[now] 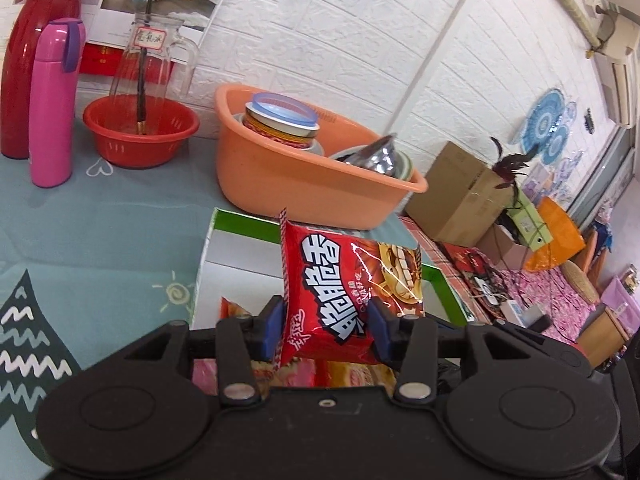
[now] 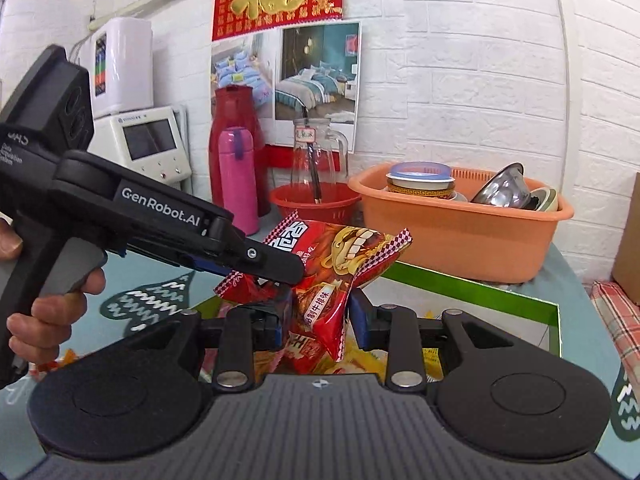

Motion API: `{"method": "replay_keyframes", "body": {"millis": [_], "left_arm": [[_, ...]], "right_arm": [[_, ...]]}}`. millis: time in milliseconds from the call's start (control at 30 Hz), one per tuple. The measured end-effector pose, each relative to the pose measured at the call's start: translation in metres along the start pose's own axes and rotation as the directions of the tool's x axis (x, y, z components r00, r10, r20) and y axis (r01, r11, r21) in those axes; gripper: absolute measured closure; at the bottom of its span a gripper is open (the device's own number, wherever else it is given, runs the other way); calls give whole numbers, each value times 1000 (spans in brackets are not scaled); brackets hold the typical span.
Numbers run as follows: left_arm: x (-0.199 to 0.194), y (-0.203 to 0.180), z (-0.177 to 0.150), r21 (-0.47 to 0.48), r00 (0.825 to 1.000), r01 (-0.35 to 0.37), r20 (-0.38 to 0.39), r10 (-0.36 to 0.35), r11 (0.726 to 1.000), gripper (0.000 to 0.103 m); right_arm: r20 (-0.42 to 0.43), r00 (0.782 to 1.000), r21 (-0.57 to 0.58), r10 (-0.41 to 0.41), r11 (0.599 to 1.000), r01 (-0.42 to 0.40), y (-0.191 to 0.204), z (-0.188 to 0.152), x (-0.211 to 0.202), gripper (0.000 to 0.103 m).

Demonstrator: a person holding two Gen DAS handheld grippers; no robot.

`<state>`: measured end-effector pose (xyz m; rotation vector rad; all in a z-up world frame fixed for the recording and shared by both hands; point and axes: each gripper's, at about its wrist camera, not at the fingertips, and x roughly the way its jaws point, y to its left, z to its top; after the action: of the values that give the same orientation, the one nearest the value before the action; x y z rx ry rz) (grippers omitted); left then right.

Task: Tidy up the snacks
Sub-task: 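Carry the red chip bag into the green box and release it, then move the left gripper to the orange-and-green snack bag on the pile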

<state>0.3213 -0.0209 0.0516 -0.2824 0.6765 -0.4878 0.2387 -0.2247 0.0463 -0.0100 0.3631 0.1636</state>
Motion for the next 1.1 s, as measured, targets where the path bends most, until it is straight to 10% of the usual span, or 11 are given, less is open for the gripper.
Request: {"method": "replay_keyframes", "body": {"millis": [100, 233, 867, 1100], "left_arm": [[8, 6, 1, -21, 999, -46, 7, 46, 999, 0], [3, 11, -3, -38, 999, -49, 11, 50, 998, 0], [-126, -21, -65, 63, 997, -63, 58, 60, 996, 0], [-143, 14, -98, 37, 986, -167, 23, 166, 985, 0]], "right_arm": [[-45, 999, -9, -24, 1000, 23, 0, 3, 18, 39], [-81, 993, -34, -82, 996, 79, 0, -4, 25, 1], [126, 990, 8, 70, 997, -72, 42, -29, -114, 0], [66, 984, 69, 167, 983, -171, 59, -61, -133, 0]]}}
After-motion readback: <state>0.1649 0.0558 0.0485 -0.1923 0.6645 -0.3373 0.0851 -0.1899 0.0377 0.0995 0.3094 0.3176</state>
